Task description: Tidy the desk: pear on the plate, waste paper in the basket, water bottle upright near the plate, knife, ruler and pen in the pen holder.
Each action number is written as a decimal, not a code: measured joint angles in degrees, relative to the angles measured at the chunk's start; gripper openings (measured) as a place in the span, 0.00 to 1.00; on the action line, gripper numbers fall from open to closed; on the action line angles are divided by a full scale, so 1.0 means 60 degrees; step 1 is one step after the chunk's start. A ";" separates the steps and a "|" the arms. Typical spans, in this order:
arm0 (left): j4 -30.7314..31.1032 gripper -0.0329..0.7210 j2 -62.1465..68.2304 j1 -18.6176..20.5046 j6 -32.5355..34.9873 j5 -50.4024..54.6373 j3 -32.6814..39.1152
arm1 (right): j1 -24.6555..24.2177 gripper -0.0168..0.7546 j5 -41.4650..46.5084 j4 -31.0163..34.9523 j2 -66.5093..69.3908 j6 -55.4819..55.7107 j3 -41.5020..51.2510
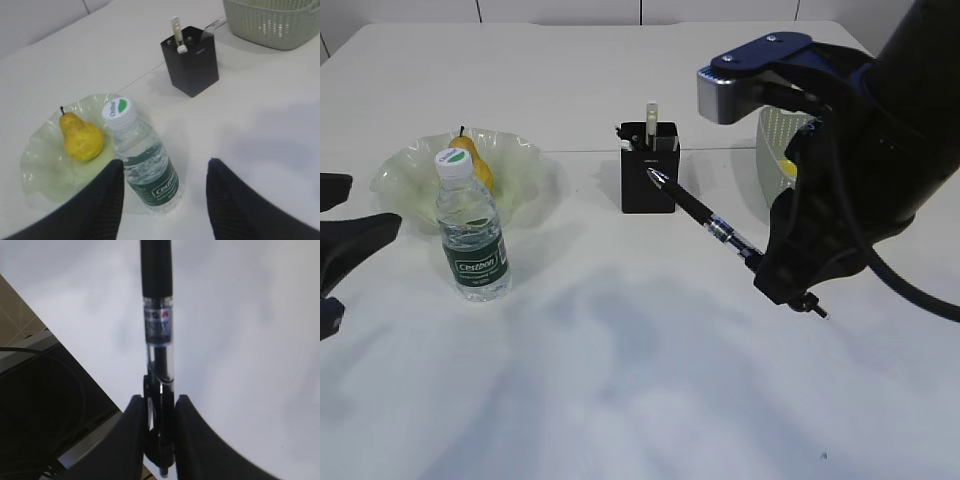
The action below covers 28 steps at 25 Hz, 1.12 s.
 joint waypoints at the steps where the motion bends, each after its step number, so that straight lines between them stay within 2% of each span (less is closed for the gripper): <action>1: 0.0418 0.54 0.0000 -0.0143 0.0008 -0.0050 0.0000 | 0.0000 0.16 0.0000 -0.0020 0.0000 0.0000 0.0000; 6: 0.3300 0.54 0.0000 -0.0437 0.0024 -0.0925 0.0019 | 0.0000 0.16 0.0000 -0.0057 0.0000 0.0000 0.0000; 9: 0.5172 0.54 0.0162 -0.0437 0.0024 -0.2130 0.0019 | 0.0000 0.16 -0.0018 -0.0057 0.0000 0.0000 0.0000; 11: 0.6045 0.54 0.0428 -0.0437 0.0031 -0.2905 0.0019 | 0.0000 0.16 -0.0018 -0.0057 0.0000 0.0000 0.0000; 17: 0.6688 0.54 0.1552 -0.0437 0.0145 -0.4132 0.0019 | 0.0000 0.16 -0.0018 0.0155 0.0131 0.0000 0.0000; 28: 0.7227 0.54 0.2812 -0.0437 0.1521 -0.5565 -0.0024 | 0.0000 0.16 -0.0018 0.1000 0.0208 0.0000 0.0000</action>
